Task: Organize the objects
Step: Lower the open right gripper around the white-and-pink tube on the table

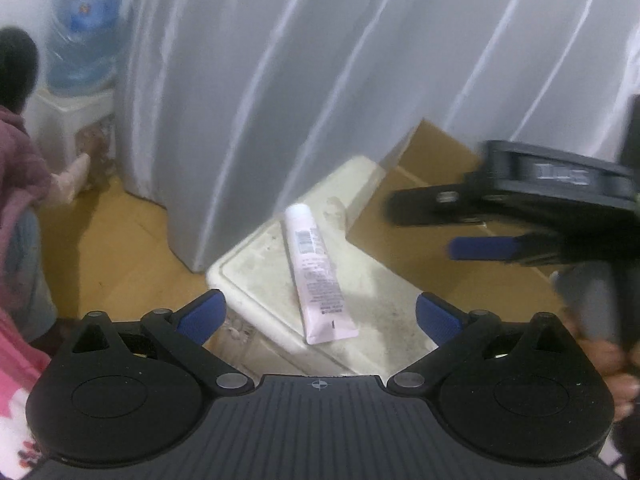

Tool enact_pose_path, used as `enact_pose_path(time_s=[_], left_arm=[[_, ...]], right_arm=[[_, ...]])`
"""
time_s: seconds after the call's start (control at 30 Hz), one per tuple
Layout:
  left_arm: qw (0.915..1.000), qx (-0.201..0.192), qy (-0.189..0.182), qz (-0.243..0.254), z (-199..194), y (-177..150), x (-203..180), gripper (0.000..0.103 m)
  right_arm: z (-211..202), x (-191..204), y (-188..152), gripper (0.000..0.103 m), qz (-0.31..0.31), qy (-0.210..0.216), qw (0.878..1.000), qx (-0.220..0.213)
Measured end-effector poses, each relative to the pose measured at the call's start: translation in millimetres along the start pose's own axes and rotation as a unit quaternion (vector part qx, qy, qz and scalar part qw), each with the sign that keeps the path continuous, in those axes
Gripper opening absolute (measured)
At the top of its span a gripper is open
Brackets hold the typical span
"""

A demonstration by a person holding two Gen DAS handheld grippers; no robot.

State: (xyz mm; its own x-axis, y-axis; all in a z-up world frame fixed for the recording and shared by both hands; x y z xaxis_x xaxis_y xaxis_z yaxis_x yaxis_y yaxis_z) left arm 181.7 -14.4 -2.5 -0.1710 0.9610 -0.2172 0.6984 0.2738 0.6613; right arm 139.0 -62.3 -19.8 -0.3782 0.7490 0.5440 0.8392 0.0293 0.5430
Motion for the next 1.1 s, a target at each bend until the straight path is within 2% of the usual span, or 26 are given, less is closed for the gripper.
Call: enact_pose_path(time_s=[0.1,0.17,0.23,0.3,0.37,0.43,0.6,0.7,0.93,1.1], left_arm=[[0.9994,0.033,-0.007,0.009,24.1,1.2,-1.7,0.092],[0.9986,0.051,-0.013,0.010,38.7,1.6,-2.6,0.081],[0.9973,0.069,-0.025,0.009,51.8,0.7,-2.7,0.077],[0.9956,0.086,-0.037,0.008,60.7,-2.4,-0.9,0.073],[0.9936,0.102,-0.047,0.007,69.1,-5.7,1.1,0.064],[0.9913,0.117,-0.060,0.003,72.8,-9.5,4.0,0.062],[0.9864,0.143,-0.080,0.002,82.2,-17.3,3.6,0.062],[0.9855,0.143,-0.091,0.003,81.6,-17.3,2.5,0.061],[0.9847,0.142,-0.100,0.010,75.4,-20.0,-0.8,0.062],[0.9824,0.151,-0.108,0.018,67.6,-28.6,-9.4,0.062]], right_arm=[[32.6,-16.6,2.4,0.094,0.021,0.001,0.999,0.031],[52.2,-29.0,0.3,0.087,0.035,-0.007,0.998,0.053],[66.1,-39.3,-4.2,0.078,0.051,-0.008,0.996,0.070],[75.3,-45.6,-9.0,0.074,0.062,-0.007,0.994,0.085],[80.9,-50.0,-12.1,0.072,0.067,-0.006,0.993,0.095],[84.4,-52.3,-14.4,0.068,0.070,-0.002,0.992,0.101],[88.9,-56.6,-17.9,0.060,0.079,0.007,0.991,0.108],[89.2,-56.6,-16.1,0.058,0.074,0.006,0.991,0.109],[88.9,-54.6,-16.9,0.044,0.061,-0.001,0.992,0.115],[80.4,-58.1,-21.5,0.043,0.066,-0.008,0.991,0.117]])
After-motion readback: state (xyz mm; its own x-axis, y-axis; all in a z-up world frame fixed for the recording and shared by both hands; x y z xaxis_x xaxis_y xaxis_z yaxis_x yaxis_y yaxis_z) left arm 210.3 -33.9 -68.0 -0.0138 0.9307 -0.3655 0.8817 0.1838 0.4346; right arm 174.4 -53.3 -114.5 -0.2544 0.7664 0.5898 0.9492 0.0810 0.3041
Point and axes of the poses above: each gripper's, at about its wrist camera, not at the fingertips, and z roughly the way its jaws point, x to its left, y to its top, the point moved 6 cm from there along z, roughly the way its jaws point, and after that the axes turned 13 degrees about y, right-handed, at the moved point
